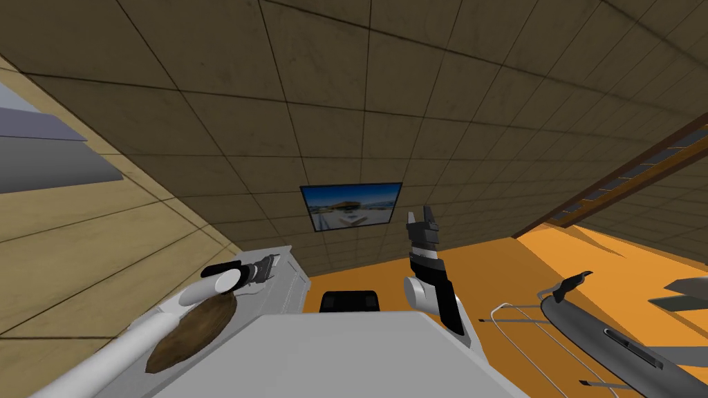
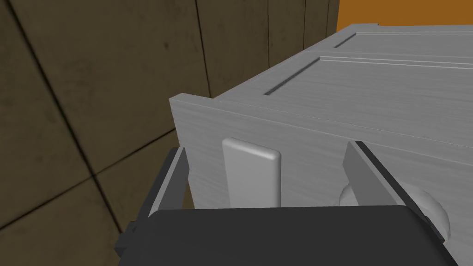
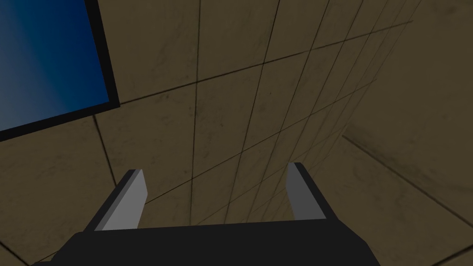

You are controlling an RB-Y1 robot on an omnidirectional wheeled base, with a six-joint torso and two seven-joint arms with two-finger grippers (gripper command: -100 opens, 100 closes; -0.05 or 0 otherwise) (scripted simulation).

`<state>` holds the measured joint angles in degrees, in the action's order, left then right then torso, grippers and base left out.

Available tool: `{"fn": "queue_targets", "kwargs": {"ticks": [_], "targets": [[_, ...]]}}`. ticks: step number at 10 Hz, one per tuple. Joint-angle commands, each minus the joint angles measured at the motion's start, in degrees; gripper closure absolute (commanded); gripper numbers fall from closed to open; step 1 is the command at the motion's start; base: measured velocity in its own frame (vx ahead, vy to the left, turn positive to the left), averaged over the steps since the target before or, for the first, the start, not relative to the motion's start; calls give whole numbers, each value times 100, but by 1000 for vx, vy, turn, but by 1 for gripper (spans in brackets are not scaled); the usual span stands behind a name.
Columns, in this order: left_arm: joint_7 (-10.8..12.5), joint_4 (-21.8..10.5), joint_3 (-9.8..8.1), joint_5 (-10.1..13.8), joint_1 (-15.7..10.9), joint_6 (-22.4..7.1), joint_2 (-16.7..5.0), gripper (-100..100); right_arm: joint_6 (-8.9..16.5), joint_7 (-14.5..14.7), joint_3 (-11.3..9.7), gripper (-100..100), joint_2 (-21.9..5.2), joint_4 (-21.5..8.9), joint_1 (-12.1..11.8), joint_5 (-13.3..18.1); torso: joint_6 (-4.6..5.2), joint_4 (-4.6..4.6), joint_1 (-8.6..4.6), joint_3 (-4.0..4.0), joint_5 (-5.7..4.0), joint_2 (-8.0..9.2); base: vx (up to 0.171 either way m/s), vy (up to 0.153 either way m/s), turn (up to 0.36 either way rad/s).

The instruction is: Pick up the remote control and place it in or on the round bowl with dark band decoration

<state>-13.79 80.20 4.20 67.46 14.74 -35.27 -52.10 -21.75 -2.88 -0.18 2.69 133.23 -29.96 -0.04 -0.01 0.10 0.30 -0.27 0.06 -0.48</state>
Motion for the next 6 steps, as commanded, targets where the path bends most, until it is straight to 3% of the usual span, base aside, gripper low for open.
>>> {"fn": "queue_targets", "kwargs": {"ticks": [1,2,3,5,6], "targets": [[-42,-102,42,143,14,-230,-112,-100,0,0,0,0,0,0,0,0,0,0,0,0,0,0,116,70,-27],[-67,-272,121,305,2,-432,-295,-100,0,0,0,0,0,0,0,0,-2,1,-2,1,1,3,123,54,-45],[-67,-272,121,305,2,-464,-295,-100,0,0,0,0,0,0,0,0,-2,0,-6,0,0,2,97,39,-24],[-107,-585,289,583,-4,-825,-642,-100,0,0,0,0,0,0,0,0,-1,-1,-12,5,-2,9,130,60,-67],[-107,-585,289,583,-4,-900,-642,-100,0,0,0,0,0,0,0,0,0,2,-1,-5,0,-8,115,59,-39]]}}
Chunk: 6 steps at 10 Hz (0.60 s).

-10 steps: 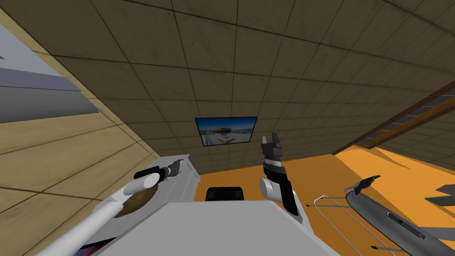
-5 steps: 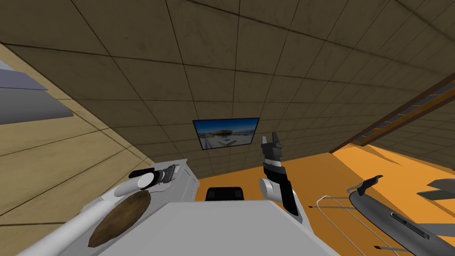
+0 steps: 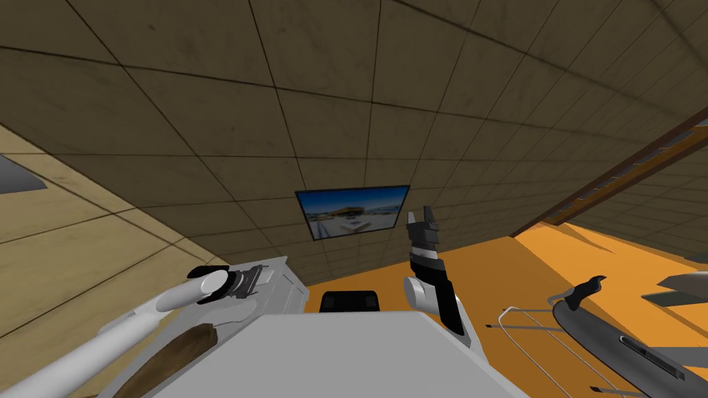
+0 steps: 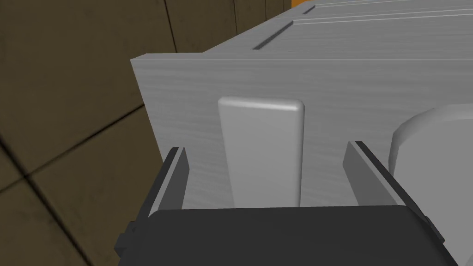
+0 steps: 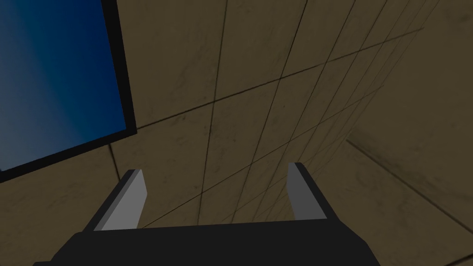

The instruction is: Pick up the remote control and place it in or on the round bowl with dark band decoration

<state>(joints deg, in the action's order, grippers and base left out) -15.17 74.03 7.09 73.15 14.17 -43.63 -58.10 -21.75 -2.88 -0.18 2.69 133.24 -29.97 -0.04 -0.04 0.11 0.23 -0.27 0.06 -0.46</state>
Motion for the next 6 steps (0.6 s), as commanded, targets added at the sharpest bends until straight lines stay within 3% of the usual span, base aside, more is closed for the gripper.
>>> {"fn": "queue_targets", "kwargs": {"ticks": [1,6], "targets": [[16,-111,89,131,60,-264,-202,-100,0,0,0,0,0,0,0,0,0,0,0,0,0,0,100,60,-35],[-11,-573,433,446,153,-917,-658,-100,0,0,0,0,0,0,0,0,0,-2,-3,4,-1,5,118,54,-36]]}}
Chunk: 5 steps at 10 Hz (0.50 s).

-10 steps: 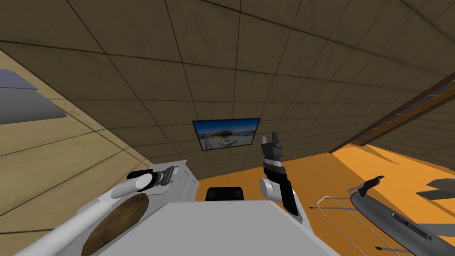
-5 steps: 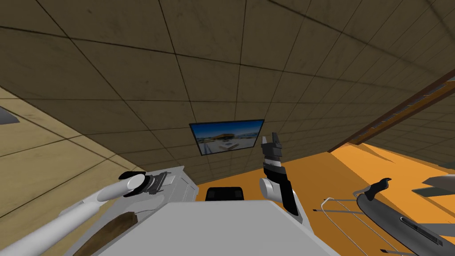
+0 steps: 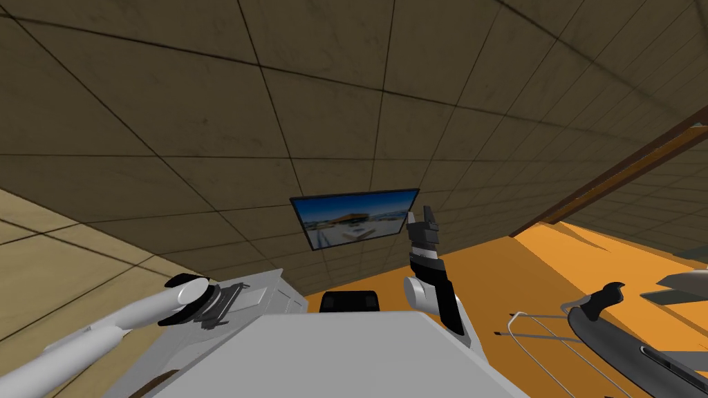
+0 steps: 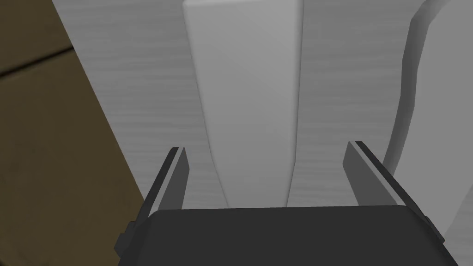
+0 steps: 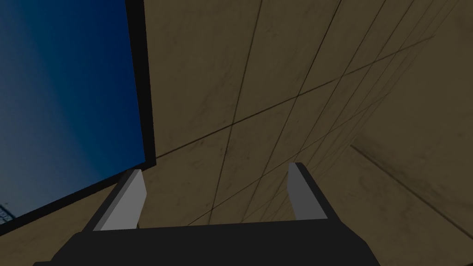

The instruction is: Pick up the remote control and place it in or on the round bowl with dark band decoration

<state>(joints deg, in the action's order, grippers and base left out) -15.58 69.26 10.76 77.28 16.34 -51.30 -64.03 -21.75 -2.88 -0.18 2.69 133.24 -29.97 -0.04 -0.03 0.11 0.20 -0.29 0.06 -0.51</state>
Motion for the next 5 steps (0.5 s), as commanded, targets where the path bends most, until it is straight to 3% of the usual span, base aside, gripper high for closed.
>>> {"fn": "queue_targets", "kwargs": {"ticks": [1,2,3,4,5], "targets": [[27,-174,134,78,-40,-261,-117,-100,0,0,0,0,0,0,0,0,0,0,0,0,0,0,134,75,-19],[27,-234,191,111,-19,-345,-141,-100,0,0,0,0,0,0,0,0,0,0,6,0,0,1,121,55,-28],[44,-162,134,100,-16,-284,-147,-100,0,0,0,0,0,0,0,0,0,0,0,2,0,4,53,19,-7],[38,-173,138,109,-18,-316,-155,0,0,0,0,0,0,0,1,0,0,-4,-13,12,-2,24,10,5,-1],[36,-276,160,-42,-46,-217,42,-100,0,0,-1,0,1,0,1,0,-1,-8,-20,22,-4,40,5,21,-34]]}}
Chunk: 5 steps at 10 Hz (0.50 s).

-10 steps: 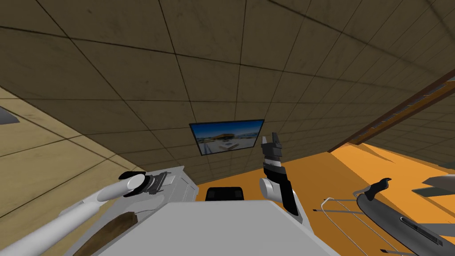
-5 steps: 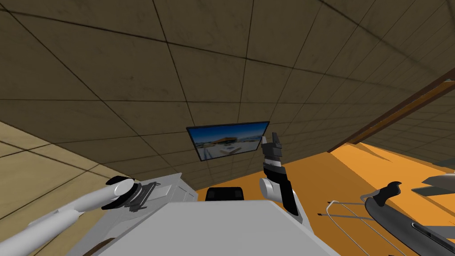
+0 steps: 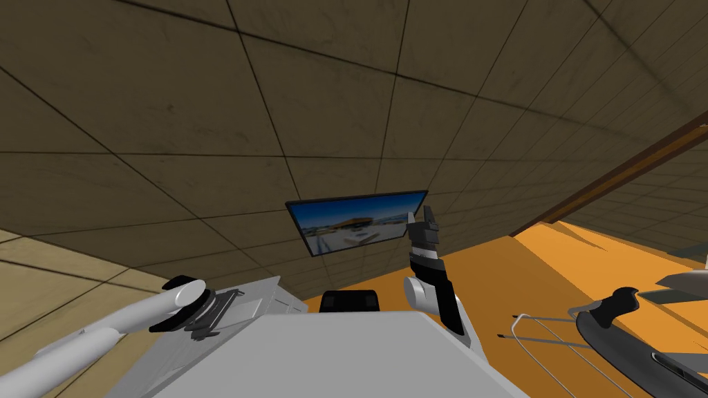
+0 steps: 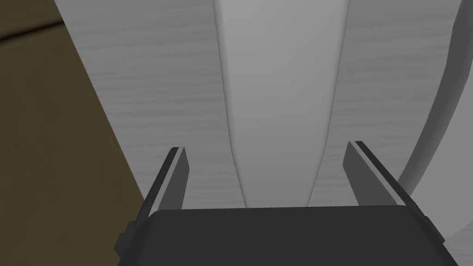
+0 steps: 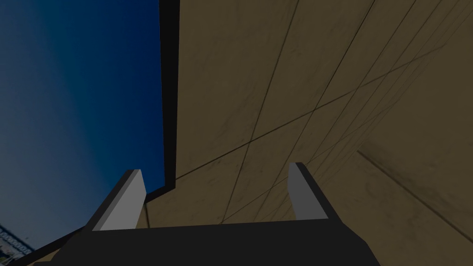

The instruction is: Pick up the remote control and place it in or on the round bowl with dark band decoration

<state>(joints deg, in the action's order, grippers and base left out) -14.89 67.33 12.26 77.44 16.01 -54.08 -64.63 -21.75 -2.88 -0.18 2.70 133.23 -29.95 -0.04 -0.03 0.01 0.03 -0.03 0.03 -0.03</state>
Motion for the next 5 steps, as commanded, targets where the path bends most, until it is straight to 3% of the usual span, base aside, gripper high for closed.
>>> {"fn": "queue_targets", "kwargs": {"ticks": [1,2,3,4,5], "targets": [[-34,-124,18,-118,-23,99,180,-100,0,0,0,0,0,0,0,0,0,0,0,0,0,0,5,33,-39],[-36,-186,32,-208,-40,157,298,-100,0,0,0,0,0,0,0,0,-1,-1,5,2,1,2,3,37,-23],[-1,-130,33,-171,-43,109,228,-100,0,0,0,0,0,0,0,0,-1,-1,7,3,1,4,0,16,-5],[-2,-136,35,-180,-43,122,239,100,0,0,0,0,0,0,0,0,-1,-2,0,3,-1,5,-3,3,16],[-1,-139,42,-179,-31,111,240,100,0,0,0,0,0,0,0,0,8,-6,-2,4,-1,2,0,0,0]]}}
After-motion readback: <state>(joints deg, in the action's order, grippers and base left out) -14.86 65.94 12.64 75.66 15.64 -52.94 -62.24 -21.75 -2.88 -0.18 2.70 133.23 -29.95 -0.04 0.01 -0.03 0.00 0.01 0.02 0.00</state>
